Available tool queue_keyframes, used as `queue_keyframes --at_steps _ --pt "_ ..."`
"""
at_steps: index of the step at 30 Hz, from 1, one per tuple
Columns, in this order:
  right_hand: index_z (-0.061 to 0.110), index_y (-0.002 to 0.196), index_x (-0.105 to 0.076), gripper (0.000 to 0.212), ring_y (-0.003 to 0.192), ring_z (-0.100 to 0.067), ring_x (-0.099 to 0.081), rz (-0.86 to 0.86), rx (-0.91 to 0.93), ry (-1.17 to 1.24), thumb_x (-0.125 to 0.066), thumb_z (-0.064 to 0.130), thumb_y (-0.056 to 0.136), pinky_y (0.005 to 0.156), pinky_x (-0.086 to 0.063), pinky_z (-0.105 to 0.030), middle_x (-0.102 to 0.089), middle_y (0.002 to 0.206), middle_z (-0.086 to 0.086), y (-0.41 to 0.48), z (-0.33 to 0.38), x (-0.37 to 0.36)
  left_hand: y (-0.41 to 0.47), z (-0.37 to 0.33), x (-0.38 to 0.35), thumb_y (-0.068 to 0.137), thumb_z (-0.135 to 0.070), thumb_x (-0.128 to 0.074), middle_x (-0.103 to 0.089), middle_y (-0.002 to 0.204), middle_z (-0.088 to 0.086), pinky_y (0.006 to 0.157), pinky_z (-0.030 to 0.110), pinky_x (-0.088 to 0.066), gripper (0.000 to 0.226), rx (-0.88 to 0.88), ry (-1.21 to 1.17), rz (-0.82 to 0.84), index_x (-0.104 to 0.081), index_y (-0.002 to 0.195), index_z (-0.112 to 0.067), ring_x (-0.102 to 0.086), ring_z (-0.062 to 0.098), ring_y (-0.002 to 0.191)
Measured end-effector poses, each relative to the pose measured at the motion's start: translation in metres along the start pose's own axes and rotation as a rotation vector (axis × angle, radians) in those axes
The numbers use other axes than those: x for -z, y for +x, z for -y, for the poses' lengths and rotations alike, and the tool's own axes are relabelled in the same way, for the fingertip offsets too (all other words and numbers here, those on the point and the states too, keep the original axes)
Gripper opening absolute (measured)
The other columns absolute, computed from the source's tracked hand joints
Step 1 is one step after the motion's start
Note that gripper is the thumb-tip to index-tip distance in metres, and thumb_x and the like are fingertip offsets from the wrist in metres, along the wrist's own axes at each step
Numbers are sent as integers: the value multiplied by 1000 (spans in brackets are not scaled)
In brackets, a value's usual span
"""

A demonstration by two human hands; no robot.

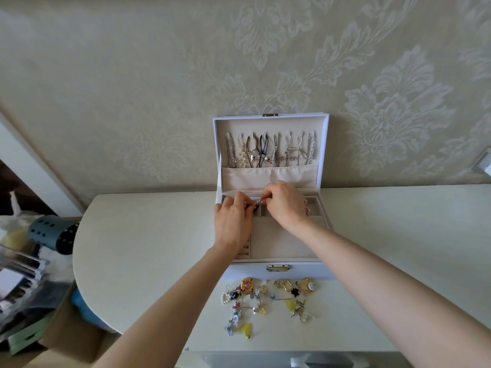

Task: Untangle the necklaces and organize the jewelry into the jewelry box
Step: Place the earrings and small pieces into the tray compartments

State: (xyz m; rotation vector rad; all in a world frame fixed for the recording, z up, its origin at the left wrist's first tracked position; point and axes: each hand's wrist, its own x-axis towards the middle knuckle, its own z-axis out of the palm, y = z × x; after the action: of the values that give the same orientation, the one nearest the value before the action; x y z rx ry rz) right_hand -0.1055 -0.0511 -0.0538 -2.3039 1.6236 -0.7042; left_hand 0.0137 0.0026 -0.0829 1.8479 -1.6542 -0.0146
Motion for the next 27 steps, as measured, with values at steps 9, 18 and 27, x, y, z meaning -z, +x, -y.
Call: queue_keyframes --at_steps 9,18,27 --pt "19 92 -72 21 90 -25 -59 19 -20 -24 -56 7 85 61 -37 -28 -58 102 -3 -3 -4 2 0 -1 1 95 -22 -53 -67 102 3 82 30 -26 14 -31 -59 10 -56 104 -12 -51 23 106" --pt "25 92 -73 17 96 -20 -60 3 -32 75 -58 18 89 68 -38 -26 -66 103 2 -5 4 3 0 1 -1 95 -22 -51 -67 105 1 81 31 -25 14 5 -52 15 -56 105 -13 -51 23 107" --pt "24 95 -74 22 98 -20 -61 -5 -29 95 -56 13 89 69 -38 -25 -71 101 3 -3 3 1 -1 0 3 95 -20 -51 -67 105 2 80 30 -25 14 4 -65 -12 -57 105 -11 -52 23 106"
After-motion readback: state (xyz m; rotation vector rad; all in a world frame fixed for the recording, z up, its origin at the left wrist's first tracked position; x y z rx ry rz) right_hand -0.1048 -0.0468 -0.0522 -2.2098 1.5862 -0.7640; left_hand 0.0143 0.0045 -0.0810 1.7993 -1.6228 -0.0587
